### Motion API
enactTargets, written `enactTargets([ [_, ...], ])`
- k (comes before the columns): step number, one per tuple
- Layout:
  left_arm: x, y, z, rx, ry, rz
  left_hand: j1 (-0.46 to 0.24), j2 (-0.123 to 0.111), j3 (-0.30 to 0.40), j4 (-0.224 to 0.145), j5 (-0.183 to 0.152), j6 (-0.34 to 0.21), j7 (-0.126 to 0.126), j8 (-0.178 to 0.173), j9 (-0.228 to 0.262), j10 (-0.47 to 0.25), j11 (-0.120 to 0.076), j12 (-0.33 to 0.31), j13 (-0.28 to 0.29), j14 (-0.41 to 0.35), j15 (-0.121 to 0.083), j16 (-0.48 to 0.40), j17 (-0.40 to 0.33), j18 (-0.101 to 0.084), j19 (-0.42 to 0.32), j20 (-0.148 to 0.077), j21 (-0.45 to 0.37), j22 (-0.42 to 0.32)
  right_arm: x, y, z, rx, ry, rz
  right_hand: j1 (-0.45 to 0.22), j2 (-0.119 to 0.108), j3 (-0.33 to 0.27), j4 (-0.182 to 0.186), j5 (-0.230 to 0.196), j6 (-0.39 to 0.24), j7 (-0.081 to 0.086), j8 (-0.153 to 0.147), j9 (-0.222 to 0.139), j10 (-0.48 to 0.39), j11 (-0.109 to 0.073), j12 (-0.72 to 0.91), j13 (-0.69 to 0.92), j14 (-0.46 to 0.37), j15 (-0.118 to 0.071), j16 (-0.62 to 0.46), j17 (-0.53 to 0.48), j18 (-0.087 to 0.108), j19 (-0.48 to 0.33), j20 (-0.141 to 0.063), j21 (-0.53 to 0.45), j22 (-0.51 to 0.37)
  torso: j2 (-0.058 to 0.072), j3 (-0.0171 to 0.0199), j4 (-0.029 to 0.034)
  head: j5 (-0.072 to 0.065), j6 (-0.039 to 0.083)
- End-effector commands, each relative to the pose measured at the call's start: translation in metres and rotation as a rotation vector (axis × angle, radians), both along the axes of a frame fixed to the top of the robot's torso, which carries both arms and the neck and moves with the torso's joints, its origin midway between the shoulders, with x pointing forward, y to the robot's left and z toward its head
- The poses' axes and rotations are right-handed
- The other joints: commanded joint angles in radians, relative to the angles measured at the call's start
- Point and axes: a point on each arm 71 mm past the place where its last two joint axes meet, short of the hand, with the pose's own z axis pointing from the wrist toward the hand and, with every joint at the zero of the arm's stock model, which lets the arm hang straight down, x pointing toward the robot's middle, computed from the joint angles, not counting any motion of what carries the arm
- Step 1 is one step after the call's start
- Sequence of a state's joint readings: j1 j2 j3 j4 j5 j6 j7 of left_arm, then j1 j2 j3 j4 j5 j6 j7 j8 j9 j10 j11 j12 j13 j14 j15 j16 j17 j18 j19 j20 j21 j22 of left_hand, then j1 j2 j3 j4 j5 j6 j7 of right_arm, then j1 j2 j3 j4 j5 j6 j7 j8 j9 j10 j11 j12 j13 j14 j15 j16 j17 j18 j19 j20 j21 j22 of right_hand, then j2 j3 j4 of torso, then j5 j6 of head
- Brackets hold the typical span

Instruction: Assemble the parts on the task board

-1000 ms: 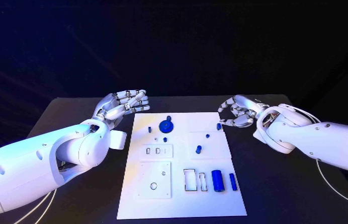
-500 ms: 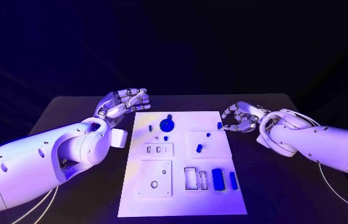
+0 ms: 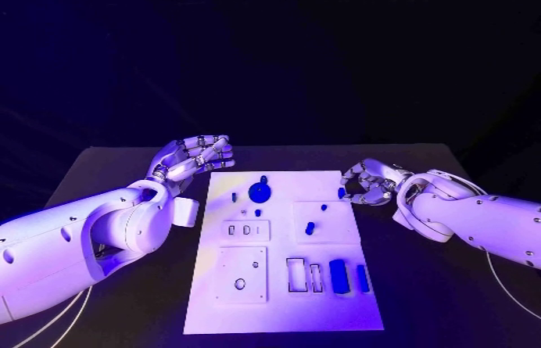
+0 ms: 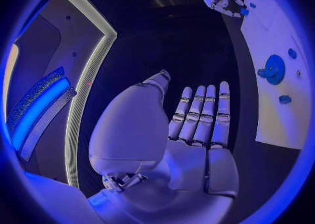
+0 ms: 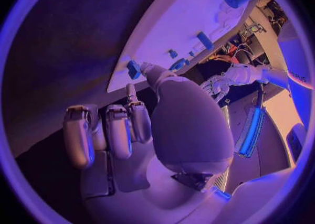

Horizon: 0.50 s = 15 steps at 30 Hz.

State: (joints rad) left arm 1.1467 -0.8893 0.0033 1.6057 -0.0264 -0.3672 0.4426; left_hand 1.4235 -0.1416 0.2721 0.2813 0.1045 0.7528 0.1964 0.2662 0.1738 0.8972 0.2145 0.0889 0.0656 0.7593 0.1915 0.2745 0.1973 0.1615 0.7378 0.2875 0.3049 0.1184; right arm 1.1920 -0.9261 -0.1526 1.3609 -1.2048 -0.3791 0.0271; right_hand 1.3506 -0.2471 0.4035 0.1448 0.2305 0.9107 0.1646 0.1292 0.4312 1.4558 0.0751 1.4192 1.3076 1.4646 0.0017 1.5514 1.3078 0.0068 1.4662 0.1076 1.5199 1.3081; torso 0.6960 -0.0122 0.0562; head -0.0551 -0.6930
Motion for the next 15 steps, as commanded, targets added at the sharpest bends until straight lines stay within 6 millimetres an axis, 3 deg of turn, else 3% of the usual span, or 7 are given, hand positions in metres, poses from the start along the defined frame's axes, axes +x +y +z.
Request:
enactTargets([
  [1,-0.0001,-0.0024,0.0015,-0.009,-0.009,-0.019,0.001,0.005,0.006,0.001,-0.003,0.003,0.067,-0.004,-0.002,0.003,0.006,-0.007,-0.001,-0.008,0.001,-0.004,0.002,0.010,-0.004,0.000,-0.003,-0.001,0.0005,0.0020,-0.0018,0.003,0.010,0.010,0.008,0.008,0.010,0.001,0.005,0.008,-0.001,-0.003,0.001,0.005,0.003,0.005,0.131,0.094,0.005,0.003,0.209,0.009,0.066,0.006,0.003,0.220,-0.001,-0.0002,0.0008,0.001,-0.003],
  [15,0.0000,-0.0021,0.0014,-0.009,-0.008,-0.019,0.001,0.005,0.006,0.001,-0.003,0.003,0.067,-0.004,-0.002,0.003,0.006,-0.007,-0.001,-0.008,0.001,-0.004,0.002,0.010,-0.004,0.000,-0.003,-0.001,0.0037,0.0057,-0.0064,-0.005,0.028,0.013,0.021,0.023,0.048,-0.013,-0.013,0.042,-0.007,0.007,0.004,0.015,-0.003,0.017,0.141,0.095,0.001,0.004,0.213,0.008,0.069,0.003,0.006,0.224,-0.001,-0.0014,0.0001,0.000,-0.005],
])
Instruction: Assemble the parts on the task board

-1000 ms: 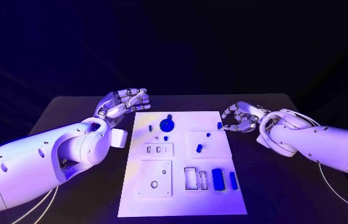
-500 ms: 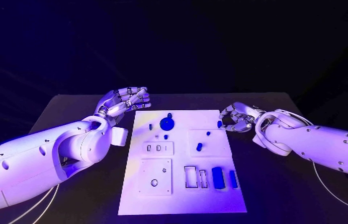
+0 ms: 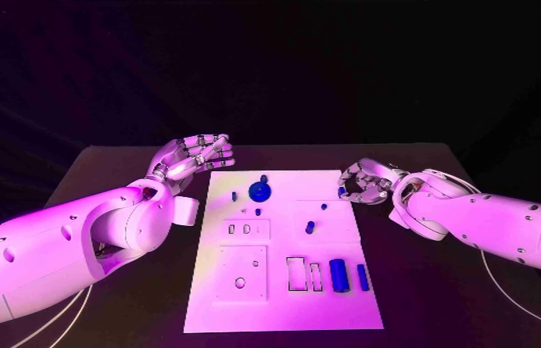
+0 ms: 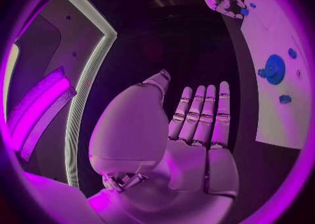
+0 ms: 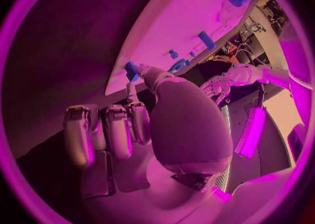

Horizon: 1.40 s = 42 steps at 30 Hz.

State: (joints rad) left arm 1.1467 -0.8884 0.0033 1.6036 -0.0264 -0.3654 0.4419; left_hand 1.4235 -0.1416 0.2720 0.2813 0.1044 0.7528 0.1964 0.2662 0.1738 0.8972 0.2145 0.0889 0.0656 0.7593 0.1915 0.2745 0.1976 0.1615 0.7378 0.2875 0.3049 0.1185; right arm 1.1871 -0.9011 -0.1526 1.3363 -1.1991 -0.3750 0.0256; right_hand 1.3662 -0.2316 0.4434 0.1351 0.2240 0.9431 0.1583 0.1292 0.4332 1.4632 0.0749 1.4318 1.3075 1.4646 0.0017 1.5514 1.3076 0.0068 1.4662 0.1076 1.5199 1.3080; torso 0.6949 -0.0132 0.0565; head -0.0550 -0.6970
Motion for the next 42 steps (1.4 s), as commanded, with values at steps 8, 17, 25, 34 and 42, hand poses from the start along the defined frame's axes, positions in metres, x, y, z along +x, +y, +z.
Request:
enactTargets([
  [8,-0.0005,-0.0019,0.0015,-0.008,-0.007,-0.019,0.001,0.005,0.007,0.000,-0.003,0.004,0.067,-0.006,-0.002,0.004,0.006,-0.010,-0.001,-0.009,0.001,-0.004,0.003,0.010,-0.007,0.000,-0.004,-0.002,0.0010,0.0011,-0.0042,-0.012,0.034,0.014,0.006,0.008,0.010,-0.004,-0.007,0.011,-0.001,0.007,0.002,0.008,-0.003,0.006,0.142,0.094,0.001,0.004,0.213,0.008,0.069,0.003,0.006,0.224,0.000,0.0001,-0.0005,0.000,-0.004],
  [17,-0.0007,-0.0016,0.0016,-0.008,-0.007,-0.019,0.001,0.005,0.007,0.000,-0.003,0.004,0.067,-0.006,-0.002,0.004,0.006,-0.010,-0.001,-0.009,0.001,-0.004,0.003,0.010,-0.007,0.000,-0.004,-0.002,0.0013,0.0028,-0.0062,-0.015,0.042,0.016,0.004,0.007,0.012,-0.004,-0.010,0.012,-0.001,0.007,0.001,0.009,-0.003,0.006,0.142,0.094,0.000,0.004,0.213,0.008,0.070,0.003,0.006,0.224,0.000,0.0004,-0.0006,0.001,-0.005],
  [25,-0.0007,-0.0015,0.0016,-0.008,-0.007,-0.019,0.001,0.005,0.007,0.000,-0.003,0.004,0.067,-0.006,-0.002,0.004,0.006,-0.010,-0.001,-0.009,0.001,-0.004,0.003,0.010,-0.007,0.000,-0.004,-0.002,0.0017,0.0032,-0.0075,-0.020,0.049,0.008,-0.005,0.017,0.029,-0.007,-0.015,0.050,-0.014,0.024,0.007,0.014,-0.013,0.012,0.147,0.095,-0.007,0.005,0.215,0.004,0.078,-0.003,0.016,0.233,0.000,0.0007,-0.0011,0.001,-0.007],
  [34,-0.0006,-0.0011,0.0015,-0.008,-0.007,-0.019,0.001,0.005,0.007,0.000,-0.003,0.004,0.067,-0.006,-0.002,0.004,0.006,-0.010,-0.001,-0.009,0.001,-0.004,0.003,0.010,-0.007,0.000,-0.004,-0.002,0.0020,0.0045,-0.0074,-0.019,0.039,0.000,-0.013,0.031,0.045,-0.010,-0.014,0.078,-0.027,0.041,0.014,0.017,-0.024,0.015,0.150,0.095,-0.017,0.005,0.217,0.003,0.081,-0.012,0.020,0.237,-0.001,0.0006,-0.0006,0.001,-0.008],
  [42,-0.0007,-0.0004,0.0015,-0.007,-0.006,-0.018,0.001,0.005,0.007,0.000,-0.003,0.004,0.067,-0.006,-0.002,0.004,0.006,-0.010,-0.001,-0.009,0.001,-0.004,0.003,0.010,-0.007,0.000,-0.004,-0.002,0.0011,0.0066,-0.0043,-0.016,0.015,-0.042,-0.018,0.059,0.063,-0.013,-0.027,0.083,-0.033,0.050,0.020,0.015,-0.031,0.010,0.146,0.094,-0.023,0.003,0.211,0.003,0.081,-0.019,0.019,0.237,-0.001,0.0003,-0.0015,0.005,-0.009],
])
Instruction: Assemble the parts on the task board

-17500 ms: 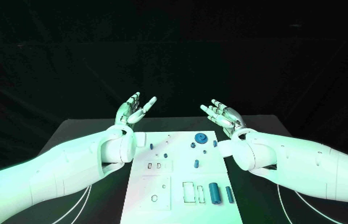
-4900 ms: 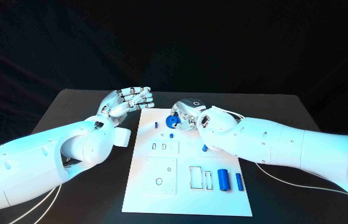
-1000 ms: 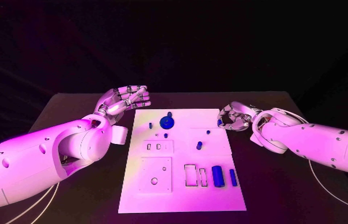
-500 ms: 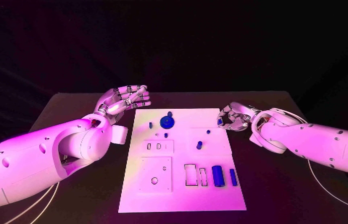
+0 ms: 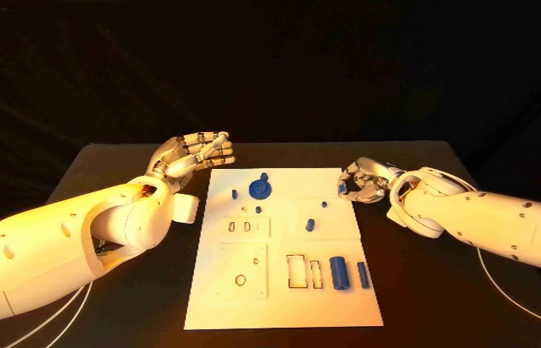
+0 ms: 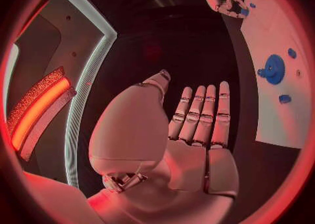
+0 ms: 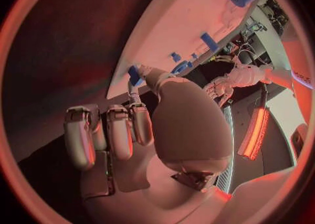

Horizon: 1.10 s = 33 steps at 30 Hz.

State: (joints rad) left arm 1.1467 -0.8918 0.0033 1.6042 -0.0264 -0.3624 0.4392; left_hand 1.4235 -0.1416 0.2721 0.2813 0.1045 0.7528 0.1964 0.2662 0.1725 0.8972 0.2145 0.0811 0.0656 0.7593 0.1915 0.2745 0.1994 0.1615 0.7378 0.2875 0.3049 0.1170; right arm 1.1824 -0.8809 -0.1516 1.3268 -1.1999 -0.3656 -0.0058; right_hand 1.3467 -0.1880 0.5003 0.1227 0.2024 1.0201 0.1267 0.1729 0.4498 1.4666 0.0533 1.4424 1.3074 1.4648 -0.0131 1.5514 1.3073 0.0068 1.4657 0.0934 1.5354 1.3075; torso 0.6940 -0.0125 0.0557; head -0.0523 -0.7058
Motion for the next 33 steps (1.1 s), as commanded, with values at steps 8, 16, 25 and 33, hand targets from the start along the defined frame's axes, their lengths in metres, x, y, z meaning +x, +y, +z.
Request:
enactTargets([
  [8,0.000,-0.001,0.001,-0.007,-0.007,-0.016,0.001,0.006,0.008,0.000,-0.003,0.004,0.067,-0.007,-0.001,0.005,0.006,-0.003,-0.001,-0.009,0.001,-0.004,0.002,0.010,-0.008,0.000,-0.004,-0.002,-0.003,0.017,0.024,0.000,-0.046,-0.056,0.005,0.038,0.042,-0.016,-0.080,0.003,-0.004,0.014,0.009,0.011,-0.012,-0.004,0.145,0.094,-0.012,0.003,0.212,0.001,0.086,-0.009,0.010,0.243,-0.003,-0.0011,-0.0006,0.002,0.001],
  [16,0.002,-0.001,0.000,-0.004,-0.004,-0.014,0.001,0.006,0.009,0.000,-0.004,0.005,0.067,-0.007,-0.001,0.005,0.006,-0.004,-0.001,-0.009,0.001,-0.004,0.002,0.010,-0.008,0.000,-0.004,-0.002,-0.015,0.065,0.049,0.017,-0.079,-0.003,-0.003,0.038,0.056,-0.023,-0.061,0.006,-0.006,0.020,0.013,0.011,-0.014,-0.005,0.144,0.094,-0.014,0.003,0.213,-0.002,0.094,-0.011,0.021,0.251,-0.005,-0.0019,-0.0020,0.010,-0.004],
  [25,0.006,-0.002,-0.002,-0.001,0.000,-0.009,0.001,0.006,0.009,0.000,-0.004,0.005,0.067,-0.007,-0.001,0.006,0.006,-0.004,0.000,-0.008,0.001,-0.004,0.003,0.010,-0.008,0.000,-0.004,-0.002,-0.033,0.139,0.052,0.045,-0.052,0.107,-0.017,0.035,0.068,-0.030,-0.031,0.008,-0.009,0.028,0.019,0.013,-0.017,-0.006,0.144,0.094,-0.016,0.002,0.208,-0.003,0.097,-0.013,0.024,0.254,-0.011,-0.0042,0.0033,0.020,-0.009],
  [33,0.009,-0.003,-0.004,0.002,0.003,-0.007,0.001,0.007,0.009,0.000,-0.004,0.006,0.067,-0.007,-0.001,0.007,0.006,-0.004,0.000,-0.006,0.000,-0.003,0.003,0.010,-0.008,0.000,-0.004,-0.002,-0.051,0.187,0.035,0.023,-0.029,0.182,-0.022,0.032,0.068,-0.031,-0.028,0.011,-0.010,0.032,0.021,0.014,-0.018,-0.005,0.145,0.093,-0.017,0.001,0.205,-0.003,0.097,-0.014,0.024,0.255,-0.007,-0.0058,0.0015,0.032,-0.018],
])
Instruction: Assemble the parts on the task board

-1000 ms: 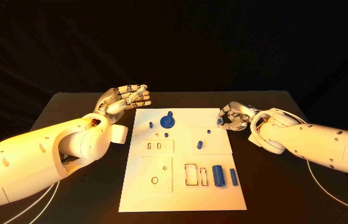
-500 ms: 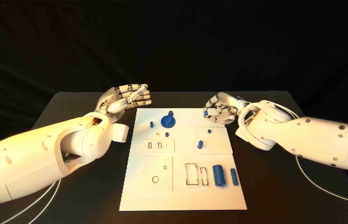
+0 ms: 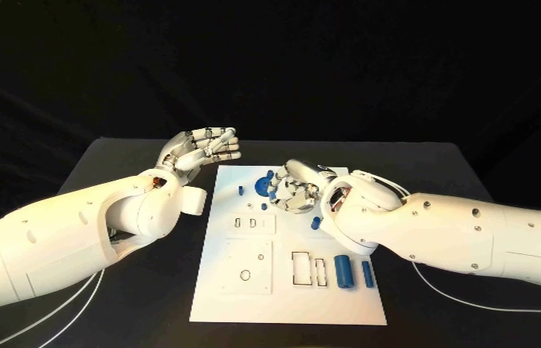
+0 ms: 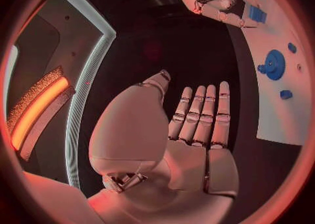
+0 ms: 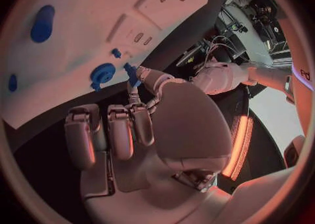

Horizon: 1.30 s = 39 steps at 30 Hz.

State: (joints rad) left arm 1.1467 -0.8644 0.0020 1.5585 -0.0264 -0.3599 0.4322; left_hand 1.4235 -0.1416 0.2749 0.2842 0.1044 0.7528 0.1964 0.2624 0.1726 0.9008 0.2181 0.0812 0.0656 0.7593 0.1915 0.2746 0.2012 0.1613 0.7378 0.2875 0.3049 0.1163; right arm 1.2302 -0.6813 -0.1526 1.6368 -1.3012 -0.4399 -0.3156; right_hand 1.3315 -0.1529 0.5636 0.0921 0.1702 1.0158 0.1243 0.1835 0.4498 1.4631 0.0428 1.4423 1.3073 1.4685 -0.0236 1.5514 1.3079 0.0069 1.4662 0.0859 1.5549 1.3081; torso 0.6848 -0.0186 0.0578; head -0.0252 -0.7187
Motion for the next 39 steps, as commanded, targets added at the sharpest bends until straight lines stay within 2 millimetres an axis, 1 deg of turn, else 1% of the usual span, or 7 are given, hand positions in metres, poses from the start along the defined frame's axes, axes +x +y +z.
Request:
enactTargets([
  [1,0.000,-0.003,0.001,-0.008,-0.005,-0.020,0.001,0.007,0.006,-0.002,-0.004,0.006,0.067,-0.003,-0.001,0.003,0.002,-0.004,0.000,-0.006,0.000,-0.003,0.001,0.010,-0.008,0.000,-0.004,-0.001,-0.002,0.008,-0.010,-0.058,-0.016,-0.011,-0.007,-0.003,0.005,0.000,0.004,0.015,-0.008,0.021,0.021,0.018,-0.007,-0.005,0.145,0.089,-0.007,0.001,0.204,-0.003,0.097,-0.006,0.005,0.254,0.002,-0.0003,-0.0002,0.006,-0.007],
  [6,0.000,-0.005,0.001,-0.009,-0.004,-0.024,0.001,0.007,0.006,-0.002,-0.004,0.006,0.067,-0.003,-0.001,0.003,0.002,-0.004,0.000,-0.006,0.000,-0.003,0.001,0.010,-0.008,0.000,-0.004,-0.001,-0.007,0.021,-0.024,-0.075,-0.013,0.013,-0.009,-0.003,0.006,0.000,0.005,0.016,-0.008,0.022,0.022,0.017,-0.008,-0.006,0.144,0.089,-0.007,0.000,0.202,-0.004,0.097,-0.007,0.006,0.255,0.002,0.0005,0.0020,0.016,-0.018],
  [10,0.001,-0.005,0.001,-0.009,-0.003,-0.023,0.001,0.007,0.006,-0.002,-0.004,0.006,0.067,-0.003,-0.001,0.003,0.002,-0.004,0.000,-0.006,0.000,-0.003,0.001,0.010,-0.008,0.000,-0.004,-0.001,-0.012,0.028,-0.032,-0.086,-0.012,0.031,-0.013,-0.004,0.005,0.001,0.005,0.016,-0.009,0.023,0.023,0.018,-0.008,-0.006,0.144,0.088,-0.007,0.000,0.201,-0.003,0.097,-0.007,0.005,0.254,0.003,0.0017,0.0011,0.019,-0.021],
  [18,0.001,-0.005,0.001,-0.009,-0.003,-0.024,0.001,0.007,0.006,-0.002,-0.004,0.006,0.067,-0.003,-0.001,0.003,0.002,-0.004,0.000,-0.006,0.000,-0.003,0.001,0.010,-0.008,0.000,-0.004,-0.001,-0.016,0.036,-0.041,-0.097,-0.001,0.039,-0.026,-0.009,0.003,0.003,0.005,0.014,-0.009,0.025,0.024,0.019,-0.009,-0.005,0.144,0.088,-0.008,-0.001,0.201,-0.003,0.096,-0.008,0.004,0.254,0.003,0.0013,-0.0003,0.023,-0.030],
  [23,0.001,-0.005,0.000,-0.010,-0.003,-0.026,0.001,0.007,0.006,-0.002,-0.004,0.006,0.067,-0.003,-0.001,0.003,0.002,-0.004,0.000,-0.006,0.000,-0.003,0.001,0.010,-0.008,0.000,-0.004,-0.001,-0.018,0.040,-0.045,-0.101,0.003,0.043,-0.031,-0.011,0.002,0.004,0.005,0.013,-0.010,0.026,0.025,0.018,-0.009,-0.006,0.144,0.088,-0.009,-0.001,0.201,-0.003,0.097,-0.009,0.004,0.254,0.003,0.0018,-0.0009,0.024,-0.034],
  [31,0.001,-0.005,0.000,-0.009,-0.001,-0.026,0.001,0.007,0.006,-0.002,-0.004,0.006,0.067,-0.003,-0.001,0.003,0.002,-0.004,0.000,-0.006,0.000,-0.003,0.001,0.010,-0.008,0.000,-0.004,-0.001,-0.018,0.041,-0.050,-0.120,0.014,0.041,-0.036,-0.015,0.000,0.005,0.005,0.012,-0.010,0.026,0.025,0.019,-0.009,-0.006,0.144,0.088,-0.009,-0.001,0.200,-0.003,0.097,-0.009,0.005,0.254,0.002,0.0016,0.0011,0.024,-0.041],
  [39,0.001,-0.005,0.000,-0.009,0.000,-0.028,0.001,0.007,0.006,-0.002,-0.004,0.006,0.067,-0.003,-0.001,0.003,0.002,-0.004,0.000,-0.006,0.000,-0.003,0.001,0.010,-0.008,0.000,-0.004,-0.001,-0.017,0.042,-0.052,-0.128,0.019,0.040,-0.051,-0.025,-0.004,0.009,0.004,0.008,-0.009,0.026,0.026,0.016,-0.009,-0.010,0.141,0.088,-0.009,-0.002,0.197,-0.002,0.093,-0.010,-0.001,0.250,0.002,0.0017,0.0003,0.024,-0.043],
])
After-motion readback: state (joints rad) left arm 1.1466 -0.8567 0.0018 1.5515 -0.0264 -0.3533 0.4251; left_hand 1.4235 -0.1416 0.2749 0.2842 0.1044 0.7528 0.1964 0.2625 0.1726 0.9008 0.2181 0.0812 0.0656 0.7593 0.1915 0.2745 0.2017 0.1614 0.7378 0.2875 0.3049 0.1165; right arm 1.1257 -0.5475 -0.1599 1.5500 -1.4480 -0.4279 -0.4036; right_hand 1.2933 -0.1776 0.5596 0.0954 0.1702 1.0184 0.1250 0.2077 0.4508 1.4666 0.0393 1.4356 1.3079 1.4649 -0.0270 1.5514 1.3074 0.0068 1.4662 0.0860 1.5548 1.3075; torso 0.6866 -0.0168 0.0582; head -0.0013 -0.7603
